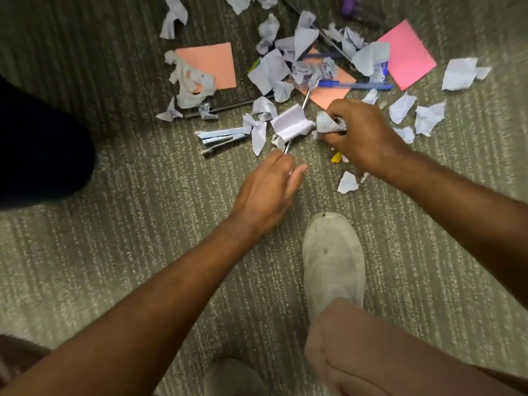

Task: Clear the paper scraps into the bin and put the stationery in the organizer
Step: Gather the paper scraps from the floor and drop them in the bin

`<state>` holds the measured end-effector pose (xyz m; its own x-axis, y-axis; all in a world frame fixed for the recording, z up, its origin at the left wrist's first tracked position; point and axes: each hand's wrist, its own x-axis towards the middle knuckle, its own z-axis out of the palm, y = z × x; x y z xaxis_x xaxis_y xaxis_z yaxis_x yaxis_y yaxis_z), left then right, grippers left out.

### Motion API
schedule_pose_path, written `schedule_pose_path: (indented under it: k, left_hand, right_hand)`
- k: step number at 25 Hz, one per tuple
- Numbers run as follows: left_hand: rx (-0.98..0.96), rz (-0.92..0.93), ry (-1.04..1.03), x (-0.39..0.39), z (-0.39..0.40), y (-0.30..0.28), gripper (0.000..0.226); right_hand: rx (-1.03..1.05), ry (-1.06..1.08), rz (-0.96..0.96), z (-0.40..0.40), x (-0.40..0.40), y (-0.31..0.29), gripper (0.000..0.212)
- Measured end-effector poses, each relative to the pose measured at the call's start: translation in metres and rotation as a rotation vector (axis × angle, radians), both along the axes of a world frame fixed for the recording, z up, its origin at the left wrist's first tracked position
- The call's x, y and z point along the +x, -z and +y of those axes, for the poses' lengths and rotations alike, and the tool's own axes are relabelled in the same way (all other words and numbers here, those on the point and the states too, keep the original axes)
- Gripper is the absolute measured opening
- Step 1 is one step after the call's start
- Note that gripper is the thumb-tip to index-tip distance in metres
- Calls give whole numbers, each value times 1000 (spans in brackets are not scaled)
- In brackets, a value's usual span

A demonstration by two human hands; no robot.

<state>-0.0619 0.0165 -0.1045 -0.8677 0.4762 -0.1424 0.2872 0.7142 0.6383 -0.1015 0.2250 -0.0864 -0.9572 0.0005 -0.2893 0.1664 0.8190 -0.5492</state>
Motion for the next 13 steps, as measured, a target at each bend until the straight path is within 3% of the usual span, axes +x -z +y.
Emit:
schedule_pose_path:
  k: [4,6,11,13]
  left_hand:
    - [131,-78,-337,-22,-11,-5,11]
    - [146,-97,-467,-37,-14,-10,18]
    - [-63,-26,-391,-69,-7,-11,31]
    - [-233,-10,-331,-77,0,-9,34]
  right_hand:
    - [-107,58,20,-8,-7,-3,26]
    - [-112,43,26,-15,-13,-5,33]
    - [-39,-77,-104,-32,-21,-7,72]
    - [78,-167,-90,-40,-23,-3,77]
